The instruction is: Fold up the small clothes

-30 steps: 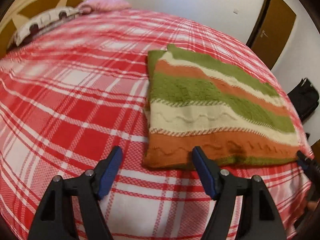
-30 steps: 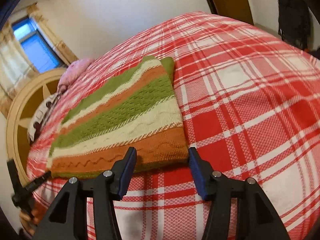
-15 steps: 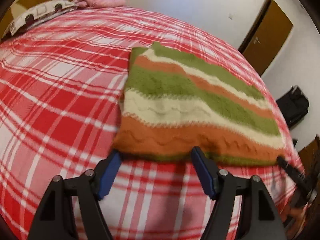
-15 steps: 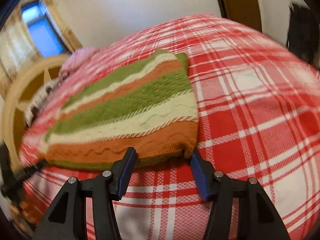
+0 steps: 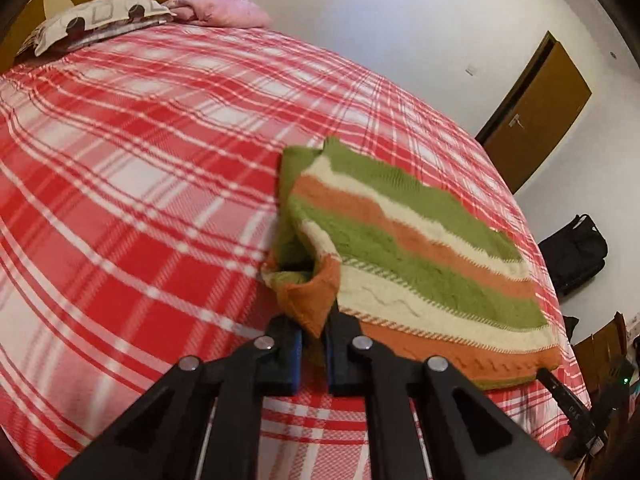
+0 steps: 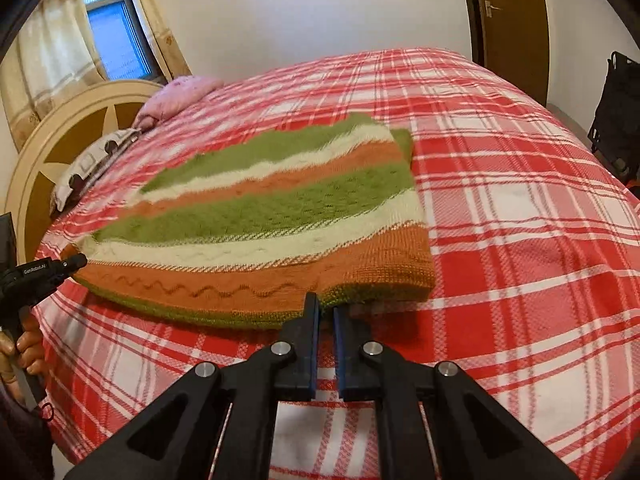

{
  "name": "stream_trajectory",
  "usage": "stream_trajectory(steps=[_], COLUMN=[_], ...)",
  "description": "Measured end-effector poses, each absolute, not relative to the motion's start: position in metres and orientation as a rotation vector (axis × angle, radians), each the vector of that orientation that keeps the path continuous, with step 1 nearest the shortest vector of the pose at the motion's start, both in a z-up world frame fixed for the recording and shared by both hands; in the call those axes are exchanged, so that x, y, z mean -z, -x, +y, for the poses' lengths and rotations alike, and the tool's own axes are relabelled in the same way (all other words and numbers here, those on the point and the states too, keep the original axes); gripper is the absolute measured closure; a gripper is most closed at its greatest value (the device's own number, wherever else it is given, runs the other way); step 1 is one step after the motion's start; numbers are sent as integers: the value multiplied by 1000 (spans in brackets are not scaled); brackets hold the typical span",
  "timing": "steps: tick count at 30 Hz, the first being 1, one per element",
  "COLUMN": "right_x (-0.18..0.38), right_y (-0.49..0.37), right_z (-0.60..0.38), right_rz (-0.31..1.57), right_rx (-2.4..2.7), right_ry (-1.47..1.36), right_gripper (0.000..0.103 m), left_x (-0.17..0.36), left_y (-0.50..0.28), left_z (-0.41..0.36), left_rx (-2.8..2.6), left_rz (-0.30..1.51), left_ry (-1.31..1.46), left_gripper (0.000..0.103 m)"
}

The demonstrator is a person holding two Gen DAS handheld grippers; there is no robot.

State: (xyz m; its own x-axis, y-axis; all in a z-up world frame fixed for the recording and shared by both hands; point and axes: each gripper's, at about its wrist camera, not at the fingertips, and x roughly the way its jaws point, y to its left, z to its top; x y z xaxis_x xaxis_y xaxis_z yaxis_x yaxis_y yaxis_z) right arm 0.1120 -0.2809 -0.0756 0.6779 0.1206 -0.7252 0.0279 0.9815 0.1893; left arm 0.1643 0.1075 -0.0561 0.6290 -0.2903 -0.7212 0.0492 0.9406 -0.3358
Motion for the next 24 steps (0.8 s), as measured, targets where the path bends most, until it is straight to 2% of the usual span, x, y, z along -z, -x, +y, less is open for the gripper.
stream_trajectory(steps=[6,9,14,17,20,22,24], right_x=[106,100,77,59,46,44,48], right_y=[-101,-95,-84,-85,-95,-108,-123], right_z=[-297,-303,-300,-296,-280,-271,-263], right_rz=[895,883,819,755,753,765,788], right_rx=[13,19,6,2,-66,-115,-150], right_ry=[-192,-217,-223,-268,-287,-320,-367], right_gripper=[103,103,103,103,103,102,102], left_x=[77,93,86,85,84,83,84], left_y=[-161,-161,-159,-157,-153,-152,-151], left_z=[106,113,106,101,105,113,119], left_rx=[154,148,144,127,134,152,137], left_rz=[929,959,939,925,907,896,890], left_ry=[220,269,201,157,188,268,303], left_gripper=[91,88,83,74,58,44,42])
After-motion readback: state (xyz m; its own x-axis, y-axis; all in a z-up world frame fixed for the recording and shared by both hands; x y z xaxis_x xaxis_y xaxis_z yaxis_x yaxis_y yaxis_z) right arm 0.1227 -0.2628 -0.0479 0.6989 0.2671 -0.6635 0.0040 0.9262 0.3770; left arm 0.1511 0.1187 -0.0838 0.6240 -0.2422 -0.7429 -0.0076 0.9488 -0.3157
